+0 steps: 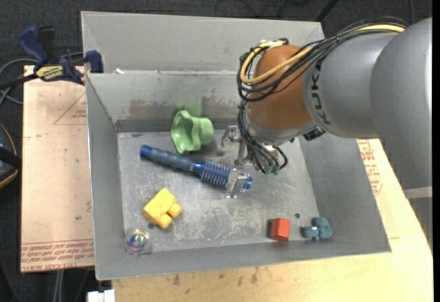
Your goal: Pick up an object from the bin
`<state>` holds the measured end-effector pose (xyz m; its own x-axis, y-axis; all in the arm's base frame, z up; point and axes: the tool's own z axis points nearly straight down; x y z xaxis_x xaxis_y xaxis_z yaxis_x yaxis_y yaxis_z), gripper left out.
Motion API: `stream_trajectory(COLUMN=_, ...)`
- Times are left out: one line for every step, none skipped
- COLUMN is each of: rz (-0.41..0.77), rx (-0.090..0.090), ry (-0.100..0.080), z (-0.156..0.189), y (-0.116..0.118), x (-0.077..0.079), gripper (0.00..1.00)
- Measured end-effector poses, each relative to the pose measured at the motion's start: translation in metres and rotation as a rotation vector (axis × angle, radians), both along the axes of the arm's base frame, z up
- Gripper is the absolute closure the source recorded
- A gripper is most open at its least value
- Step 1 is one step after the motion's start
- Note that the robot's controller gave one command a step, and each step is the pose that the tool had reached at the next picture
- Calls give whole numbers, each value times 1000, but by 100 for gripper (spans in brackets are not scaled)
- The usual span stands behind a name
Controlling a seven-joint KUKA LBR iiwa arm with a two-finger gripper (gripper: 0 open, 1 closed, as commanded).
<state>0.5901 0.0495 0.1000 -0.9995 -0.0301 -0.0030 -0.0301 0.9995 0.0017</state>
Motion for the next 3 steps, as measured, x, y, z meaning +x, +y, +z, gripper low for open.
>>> stream_trajectory(rz=-148, rx=1, ry=-7, z=-23, y=8, x=-5, gripper=0)
stream_trajectory(rz=-145, rx=-1, ry=-2, z=-20, y=9, x=-3, gripper=0)
stream_trajectory(rz=-145, rx=1, ry=-8, z=-18, y=10, x=-1, gripper=100)
